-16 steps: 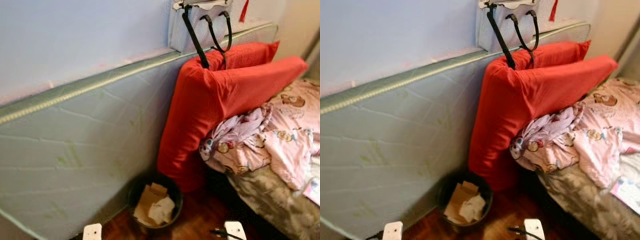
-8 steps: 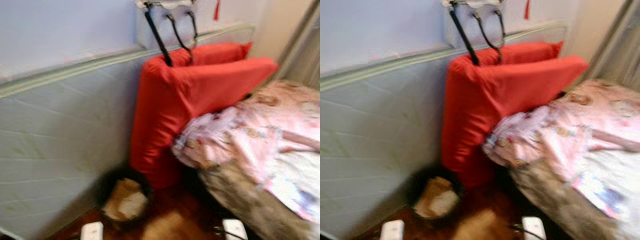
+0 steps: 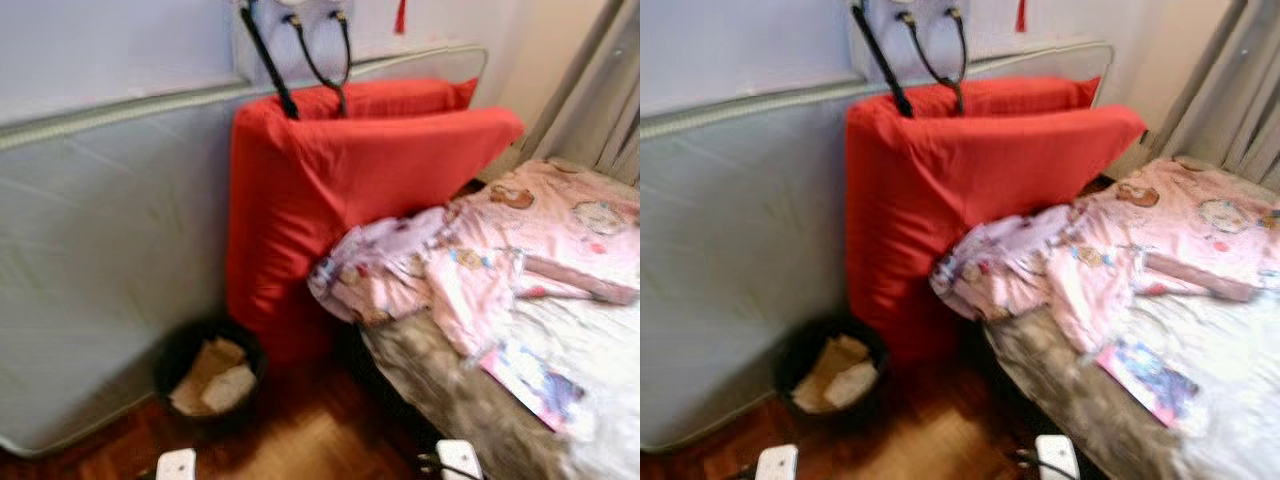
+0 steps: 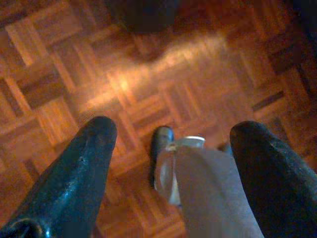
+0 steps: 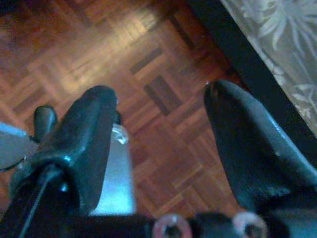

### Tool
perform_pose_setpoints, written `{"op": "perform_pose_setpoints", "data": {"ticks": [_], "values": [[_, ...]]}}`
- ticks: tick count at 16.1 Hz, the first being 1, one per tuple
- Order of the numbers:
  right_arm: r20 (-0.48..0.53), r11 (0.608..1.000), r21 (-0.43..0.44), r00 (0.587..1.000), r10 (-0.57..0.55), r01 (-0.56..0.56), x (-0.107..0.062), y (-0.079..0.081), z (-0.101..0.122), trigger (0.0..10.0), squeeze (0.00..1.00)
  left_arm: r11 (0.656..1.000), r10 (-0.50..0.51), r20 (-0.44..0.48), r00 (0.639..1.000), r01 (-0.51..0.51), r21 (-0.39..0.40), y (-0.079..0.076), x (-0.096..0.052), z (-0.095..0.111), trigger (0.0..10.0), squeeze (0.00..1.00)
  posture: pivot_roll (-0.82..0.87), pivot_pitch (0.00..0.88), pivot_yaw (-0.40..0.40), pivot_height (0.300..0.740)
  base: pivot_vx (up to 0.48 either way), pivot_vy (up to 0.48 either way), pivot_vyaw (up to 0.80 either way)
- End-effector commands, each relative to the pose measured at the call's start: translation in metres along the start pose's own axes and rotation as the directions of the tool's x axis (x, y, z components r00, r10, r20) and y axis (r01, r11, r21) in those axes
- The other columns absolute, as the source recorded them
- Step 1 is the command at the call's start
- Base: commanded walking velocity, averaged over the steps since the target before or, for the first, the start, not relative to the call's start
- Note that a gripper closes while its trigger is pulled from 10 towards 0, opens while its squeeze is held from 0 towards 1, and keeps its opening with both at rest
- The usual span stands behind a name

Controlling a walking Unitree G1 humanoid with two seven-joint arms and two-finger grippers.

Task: Clean up the room

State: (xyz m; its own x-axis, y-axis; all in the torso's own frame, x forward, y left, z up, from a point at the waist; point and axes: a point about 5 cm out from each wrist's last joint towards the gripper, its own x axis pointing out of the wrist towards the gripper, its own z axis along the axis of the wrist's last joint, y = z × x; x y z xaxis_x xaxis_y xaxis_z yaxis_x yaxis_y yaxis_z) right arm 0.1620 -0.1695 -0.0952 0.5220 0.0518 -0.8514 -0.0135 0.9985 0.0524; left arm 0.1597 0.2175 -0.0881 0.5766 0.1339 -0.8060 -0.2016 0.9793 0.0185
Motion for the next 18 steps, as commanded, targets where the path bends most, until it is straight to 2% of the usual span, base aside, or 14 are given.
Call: {"op": "perform_pose_setpoints", "data": {"ticks": [1,7,18], "values": [[0.121,0.988,0.151,0.992,-0.034,0.015,0.001,-0.0308,0.0646,10.0,0.0,0.958,-0.126,-0.102,0.987,0.148,0.245,-0.0365,-0.0003,-0.0134,10.0,0.0,0.12,0.0,-0.117,0.74,0.0,-0.334,0.0],[0.122,0.988,0.157,0.992,-0.036,0.016,0.001,-0.0309,0.0645,10.0,0.0,0.961,-0.122,-0.1,0.987,0.143,0.235,-0.0366,-0.0003,-0.0136,10.0,0.0,0.11,0.0,-0.124,0.74,0.0,-0.318,0.0],[0.13,0.984,0.178,0.991,-0.034,0.01,0.0022,-0.0244,0.0633,10.0,0.0,0.961,-0.108,-0.093,0.99,0.128,0.243,-0.0309,-0.0003,-0.0127,10.0,0.0,0.11,0.0,-0.086,0.74,0.0,0.0,0.0]]}}
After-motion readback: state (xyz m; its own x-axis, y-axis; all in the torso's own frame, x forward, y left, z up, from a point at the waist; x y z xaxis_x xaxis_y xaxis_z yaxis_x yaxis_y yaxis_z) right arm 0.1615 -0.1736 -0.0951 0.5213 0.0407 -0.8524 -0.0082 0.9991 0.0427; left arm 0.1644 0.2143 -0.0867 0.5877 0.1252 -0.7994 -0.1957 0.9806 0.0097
